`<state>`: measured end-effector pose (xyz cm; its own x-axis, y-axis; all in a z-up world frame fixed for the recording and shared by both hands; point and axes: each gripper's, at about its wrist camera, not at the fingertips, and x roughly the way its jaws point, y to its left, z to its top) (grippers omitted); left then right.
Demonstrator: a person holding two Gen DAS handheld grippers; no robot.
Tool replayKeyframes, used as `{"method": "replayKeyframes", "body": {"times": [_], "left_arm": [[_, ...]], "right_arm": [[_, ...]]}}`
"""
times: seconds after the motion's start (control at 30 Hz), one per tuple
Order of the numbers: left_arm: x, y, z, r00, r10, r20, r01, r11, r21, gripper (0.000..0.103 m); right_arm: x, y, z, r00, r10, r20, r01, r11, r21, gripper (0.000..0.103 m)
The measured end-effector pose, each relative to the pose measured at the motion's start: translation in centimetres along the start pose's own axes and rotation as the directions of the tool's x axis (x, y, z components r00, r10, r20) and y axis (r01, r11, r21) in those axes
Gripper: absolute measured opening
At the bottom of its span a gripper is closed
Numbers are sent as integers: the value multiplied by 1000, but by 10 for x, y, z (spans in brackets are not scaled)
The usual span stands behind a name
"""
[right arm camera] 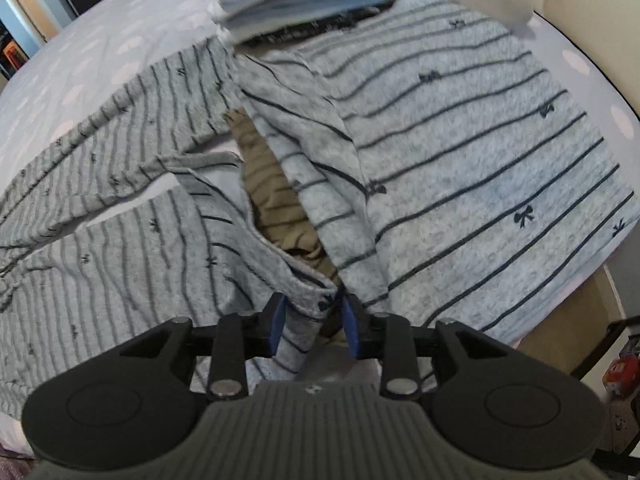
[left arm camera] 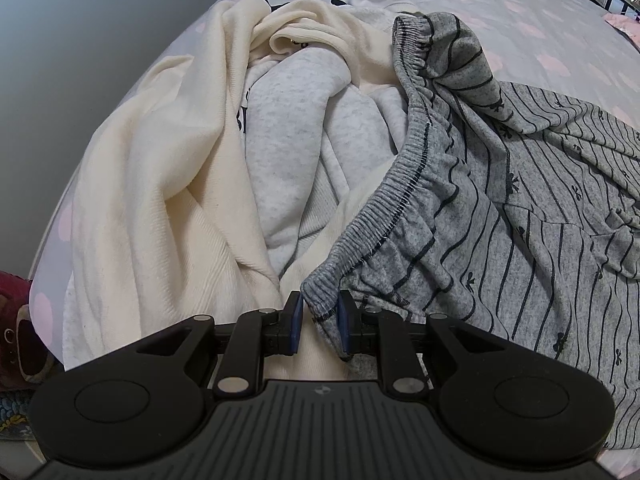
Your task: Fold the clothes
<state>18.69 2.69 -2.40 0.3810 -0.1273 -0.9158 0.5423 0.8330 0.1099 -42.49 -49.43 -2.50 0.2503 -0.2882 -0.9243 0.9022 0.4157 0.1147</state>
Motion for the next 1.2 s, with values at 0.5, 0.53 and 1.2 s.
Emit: {"method": "replayKeyframes", "body": {"times": [0.5,0.53,1.2], "left_arm": [[-53,34,8,974,-178,142,197,972,-131,7],[-60,40,10,966,-201,164,226,962,-154,7],[-45,58,-14,996,-87,9,87,992,-86,7]], "right_arm": [[-83,-17,16,957,147,251,-189,970,155,5],[-93,-20,18,950,144,277,-197,965,174,5],[-49,-69,-17,997,49,-62,-29,954,300,5]]}}
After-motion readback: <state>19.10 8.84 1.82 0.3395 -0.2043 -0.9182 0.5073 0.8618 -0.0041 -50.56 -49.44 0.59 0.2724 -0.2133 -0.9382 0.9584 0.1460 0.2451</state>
